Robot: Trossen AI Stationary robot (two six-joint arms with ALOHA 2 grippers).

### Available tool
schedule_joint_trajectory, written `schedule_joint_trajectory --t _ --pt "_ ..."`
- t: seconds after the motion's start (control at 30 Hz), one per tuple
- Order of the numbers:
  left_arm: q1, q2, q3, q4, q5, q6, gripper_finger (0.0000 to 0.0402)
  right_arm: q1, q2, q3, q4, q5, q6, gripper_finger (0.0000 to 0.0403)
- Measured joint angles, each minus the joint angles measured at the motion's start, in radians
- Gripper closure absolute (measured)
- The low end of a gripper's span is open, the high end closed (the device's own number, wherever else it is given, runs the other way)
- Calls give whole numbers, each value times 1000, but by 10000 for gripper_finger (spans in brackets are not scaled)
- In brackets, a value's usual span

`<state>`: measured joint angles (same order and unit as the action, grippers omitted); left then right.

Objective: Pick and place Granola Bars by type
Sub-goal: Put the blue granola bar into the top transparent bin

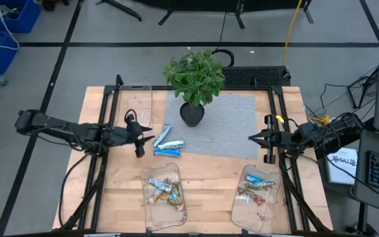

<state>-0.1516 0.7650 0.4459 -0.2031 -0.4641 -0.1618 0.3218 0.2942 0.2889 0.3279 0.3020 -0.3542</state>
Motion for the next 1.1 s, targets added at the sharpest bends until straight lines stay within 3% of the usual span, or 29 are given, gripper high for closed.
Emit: schedule_joint_trajectory --t 0.23,0.47,0.73,0.93,1.1 --pt "113 -58 -15 59 75 146 241 -11 -158 -186 71 160 -3 402" --pt "211 -74 -15 78 205 185 240 -58 -268 -231 -12 164 -3 402" --pt "280 -74 -15 102 295 193 240 -180 -293 -233 -175 25 103 403" --pt "304 -72 -15 103 361 186 240 -257 -291 -234 -243 -254 196 403" --pt "317 -56 -15 118 362 140 240 -262 -291 -235 -241 -272 231 403"
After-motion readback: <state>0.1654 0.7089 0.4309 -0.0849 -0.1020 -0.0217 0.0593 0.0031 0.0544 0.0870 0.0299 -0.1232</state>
